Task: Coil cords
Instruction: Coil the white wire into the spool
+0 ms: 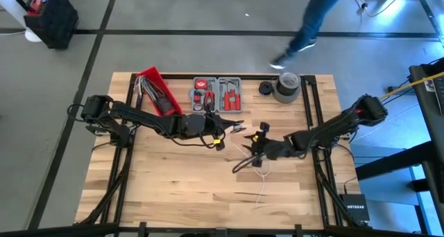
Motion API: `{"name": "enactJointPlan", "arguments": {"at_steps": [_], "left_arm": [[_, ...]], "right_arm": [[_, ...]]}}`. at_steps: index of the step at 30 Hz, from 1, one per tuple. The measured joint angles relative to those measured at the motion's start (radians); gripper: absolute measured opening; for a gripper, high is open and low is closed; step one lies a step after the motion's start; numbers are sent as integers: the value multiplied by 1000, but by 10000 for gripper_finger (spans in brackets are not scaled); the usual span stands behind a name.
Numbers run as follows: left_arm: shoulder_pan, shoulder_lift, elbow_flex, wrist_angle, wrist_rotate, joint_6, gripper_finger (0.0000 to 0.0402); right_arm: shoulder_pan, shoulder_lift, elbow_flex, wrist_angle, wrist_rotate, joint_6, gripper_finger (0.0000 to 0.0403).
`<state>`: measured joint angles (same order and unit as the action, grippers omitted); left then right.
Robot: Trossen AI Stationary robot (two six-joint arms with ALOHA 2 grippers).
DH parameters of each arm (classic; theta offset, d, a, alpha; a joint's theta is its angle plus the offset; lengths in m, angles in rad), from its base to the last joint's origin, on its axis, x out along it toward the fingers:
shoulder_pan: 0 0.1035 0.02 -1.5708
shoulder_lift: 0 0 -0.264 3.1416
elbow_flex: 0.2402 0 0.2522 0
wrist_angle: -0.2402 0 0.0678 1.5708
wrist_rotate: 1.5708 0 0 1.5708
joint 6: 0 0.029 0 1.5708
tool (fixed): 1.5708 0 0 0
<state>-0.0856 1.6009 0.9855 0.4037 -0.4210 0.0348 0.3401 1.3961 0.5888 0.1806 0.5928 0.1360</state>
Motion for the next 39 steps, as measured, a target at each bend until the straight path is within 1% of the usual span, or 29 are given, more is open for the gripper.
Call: {"name": "enactJointPlan", "arguments": {"at_steps": [2, 4, 5, 9, 11, 15, 18, 20, 23, 25, 28, 30, 33, 36, 39], "left_arm": [[0, 0, 0, 1, 0, -1, 0], [0, 0, 0, 3, 0, 3, 0], [0, 0, 0, 1, 0, 2, 0], [0, 1, 0, 1, 0, 7, 0], [0, 1, -1, 0, -1, 13, 0], [-1, 1, -1, -1, -1, 18, 0], [-1, 1, -1, -2, -1, 18, 0], [-2, 2, -1, -3, -1, 18, 0], [-2, 2, -1, -3, -1, 18, 0], [-2, 2, -1, -2, -1, 18, 0], [0, 2, -1, 0, -1, 18, 0], [0, 2, -1, 1, -1, 18, 0], [0, 2, -1, 1, -2, 18, 0], [0, 2, -2, 0, -2, 18, 0], [0, 2, -2, 0, -2, 18, 0]], "right_arm": [[-26, 40, -50, 164, -15, -12, 157], [-51, 79, -73, 279, -45, -13, 154], [-63, 101, -75, 319, -68, -13, 153], [-91, 169, -64, 376, -181, -23, 145], [-92, 180, -54, 377, -219, -39, 141], [-92, 175, -46, 360, -249, -47, 132], [-92, 134, -46, 291, -250, -63, 127], [-92, 98, -46, 225, -228, -63, 127], [-92, 55, -46, 189, -221, -40, 127], [-92, 51, -46, 200, -228, -7, 127], [-92, 76, -45, 252, -300, 14, 127], [-92, 103, -46, 290, -318, 14, 127], [-91, 145, -46, 338, -312, 14, 127], [-92, 171, -46, 342, -306, -2, 126], [-92, 173, -46, 336, -276, -10, 108]]}}
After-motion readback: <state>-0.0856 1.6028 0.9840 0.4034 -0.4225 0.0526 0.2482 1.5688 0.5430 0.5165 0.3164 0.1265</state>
